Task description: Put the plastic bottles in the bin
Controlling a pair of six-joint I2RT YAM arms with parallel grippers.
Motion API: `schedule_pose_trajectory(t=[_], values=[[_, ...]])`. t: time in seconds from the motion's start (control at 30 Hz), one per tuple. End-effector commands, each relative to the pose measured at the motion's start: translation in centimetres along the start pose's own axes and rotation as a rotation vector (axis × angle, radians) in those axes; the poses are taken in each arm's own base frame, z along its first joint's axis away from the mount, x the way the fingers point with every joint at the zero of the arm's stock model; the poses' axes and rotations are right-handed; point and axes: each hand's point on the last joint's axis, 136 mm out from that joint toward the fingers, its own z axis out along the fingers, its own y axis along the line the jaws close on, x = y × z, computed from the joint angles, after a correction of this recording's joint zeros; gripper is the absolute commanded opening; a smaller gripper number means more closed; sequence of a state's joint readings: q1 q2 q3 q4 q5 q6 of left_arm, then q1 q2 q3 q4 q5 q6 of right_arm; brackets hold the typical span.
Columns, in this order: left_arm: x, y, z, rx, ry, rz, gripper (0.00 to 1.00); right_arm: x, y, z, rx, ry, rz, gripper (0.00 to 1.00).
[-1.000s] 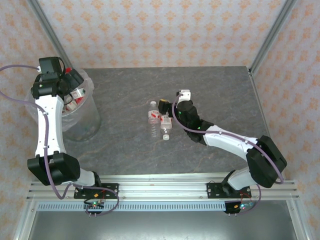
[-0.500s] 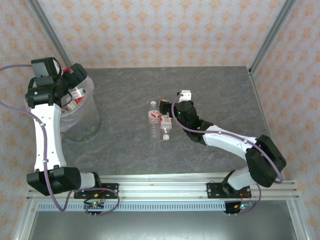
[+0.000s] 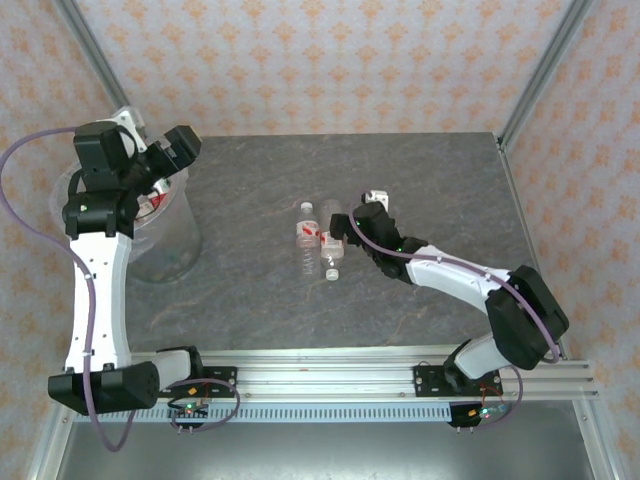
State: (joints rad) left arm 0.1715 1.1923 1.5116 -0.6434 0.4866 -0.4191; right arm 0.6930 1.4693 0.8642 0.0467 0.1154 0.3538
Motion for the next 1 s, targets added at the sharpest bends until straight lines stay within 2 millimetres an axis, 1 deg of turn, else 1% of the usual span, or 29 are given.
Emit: schedule_pose_trajectory(t=[0.0,0.1,0.2,0.3,0.4,0.43,0.5,0.6,0.67,0.77,0.8,0.87,0.97], values=[[0.0,-2.5,0.0,0.099,-0.014,0.042,1.0,2.7,0.9,0.2,-0.05,0.147,0.008,0.98],[0.6,-3.0,0.4,0.113,0.001,0.049,1.0,4.2,0.7,0.8,-0.038,0.211,0.033,0.97],[1.0,-2.7,0.8,0.105,0.012,0.046,1.0,5.8,1.4,1.6,-0.06,0.278,0.033,0.95],[1.1,-2.6,1.0,0.101,0.021,0.045,1.0,6.5,2.0,2.4,-0.051,0.324,0.031,0.95],[1.1,-2.4,0.8,0.085,0.021,0.058,1.0,6.4,2.5,3.0,-0.053,0.328,0.055,0.95],[1.1,-2.3,0.8,0.078,0.02,0.062,1.0,6.4,2.3,3.3,-0.039,0.322,0.065,0.95],[1.1,-2.1,0.6,0.065,0.013,0.07,1.0,6.5,1.1,3.8,0.034,0.312,0.078,0.95],[1.1,-2.0,0.5,0.06,0.011,0.076,1.0,7.5,-0.3,4.3,0.106,0.344,0.071,0.94],[1.1,-2.0,0.5,0.058,0.011,0.076,1.0,7.9,-1.3,4.3,0.155,0.357,0.068,0.94],[1.2,-1.9,0.6,0.059,0.016,0.072,1.0,8.0,-3.5,3.8,0.258,0.351,0.066,0.93],[1.2,-1.9,0.7,0.061,0.015,0.069,1.0,8.0,-3.9,3.7,0.272,0.352,0.062,0.93],[1.4,-1.9,0.9,0.064,0.021,0.065,1.0,8.3,-3.9,3.7,0.257,0.369,0.042,0.93],[1.5,-1.8,1.0,0.061,0.025,0.064,1.0,8.7,-3.0,3.9,0.188,0.394,-0.009,0.92]])
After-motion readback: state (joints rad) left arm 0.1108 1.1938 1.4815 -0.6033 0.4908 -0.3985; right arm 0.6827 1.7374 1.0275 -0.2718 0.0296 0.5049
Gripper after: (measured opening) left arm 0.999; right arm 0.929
